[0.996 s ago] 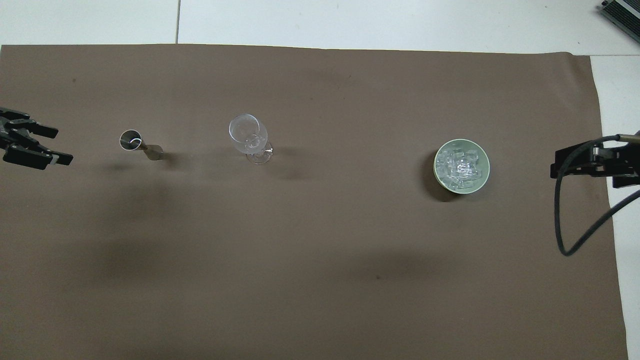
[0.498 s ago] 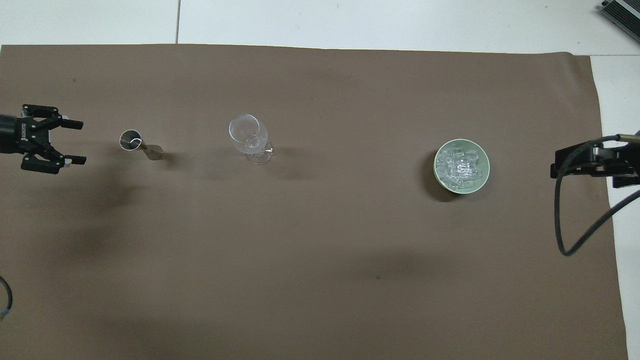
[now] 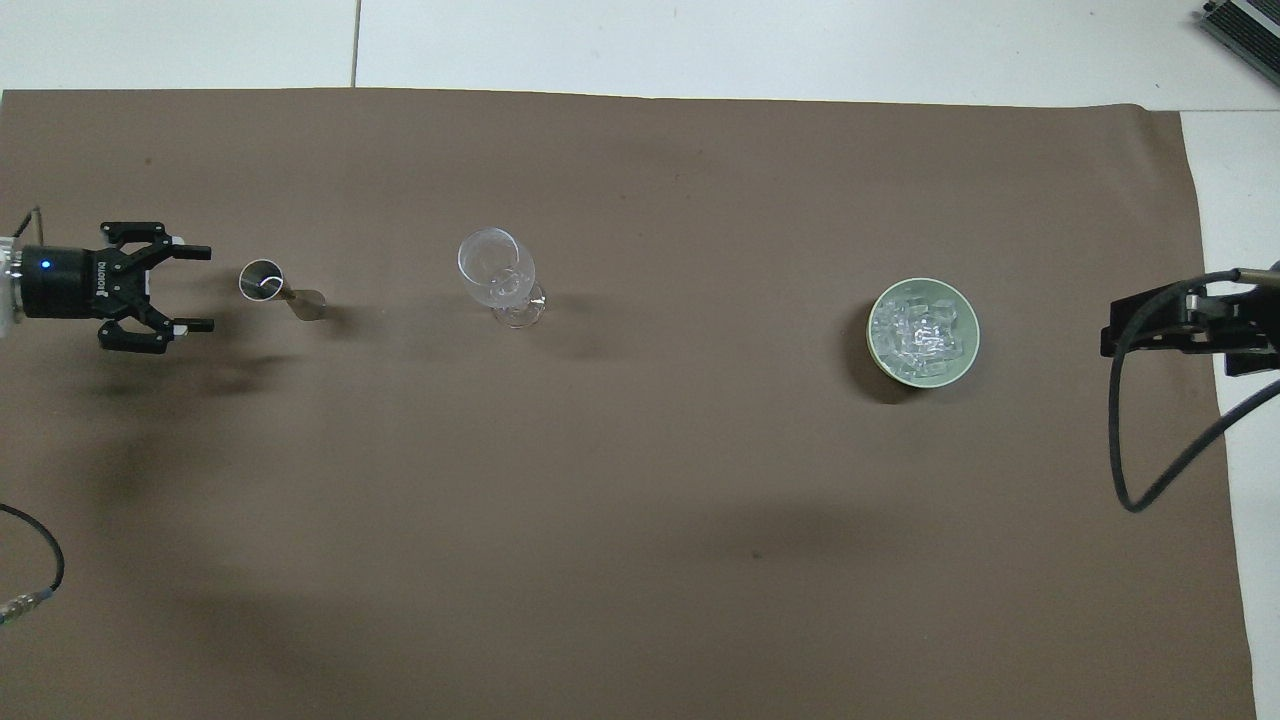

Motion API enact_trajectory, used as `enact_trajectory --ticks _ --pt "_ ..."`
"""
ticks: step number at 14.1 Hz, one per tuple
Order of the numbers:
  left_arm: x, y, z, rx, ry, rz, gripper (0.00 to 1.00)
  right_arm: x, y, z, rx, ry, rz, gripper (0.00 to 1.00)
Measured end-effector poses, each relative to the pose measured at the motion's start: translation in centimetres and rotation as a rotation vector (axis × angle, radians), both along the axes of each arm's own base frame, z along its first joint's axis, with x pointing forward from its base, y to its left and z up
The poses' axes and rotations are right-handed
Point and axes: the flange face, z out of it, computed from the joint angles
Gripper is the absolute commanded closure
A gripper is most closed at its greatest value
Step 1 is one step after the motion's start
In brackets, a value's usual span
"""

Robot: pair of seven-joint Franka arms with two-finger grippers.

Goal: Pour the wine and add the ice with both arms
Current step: 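Open the left gripper and reach toward the small silver cup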

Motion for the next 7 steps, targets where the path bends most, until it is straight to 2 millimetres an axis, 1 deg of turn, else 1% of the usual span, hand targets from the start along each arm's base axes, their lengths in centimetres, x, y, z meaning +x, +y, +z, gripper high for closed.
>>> enact_trajectory --ticks 2,3,5,7 --pt "0.5 -1.7 -1.7 -0.077 0.007 0.000 0.00 0.0 0.0 0.0 0.000 0.000 0.000 0.00" --pt "0.4 -1.8 -2.4 -0.095 0.004 0.002 0.00 0.0 0.0 0.0 0.000 0.000 0.000 0.00" --pt "0.2 -0.9 -3.5 -0.118 -0.018 0.009 0.00 0.0 0.0 0.0 0.000 0.000 0.000 0.00" --pt "-0.4 -0.1 -4.8 -0.181 -0.020 0.015 0.00 0.0 0.0 0.0 0.000 0.000 0.000 0.00"
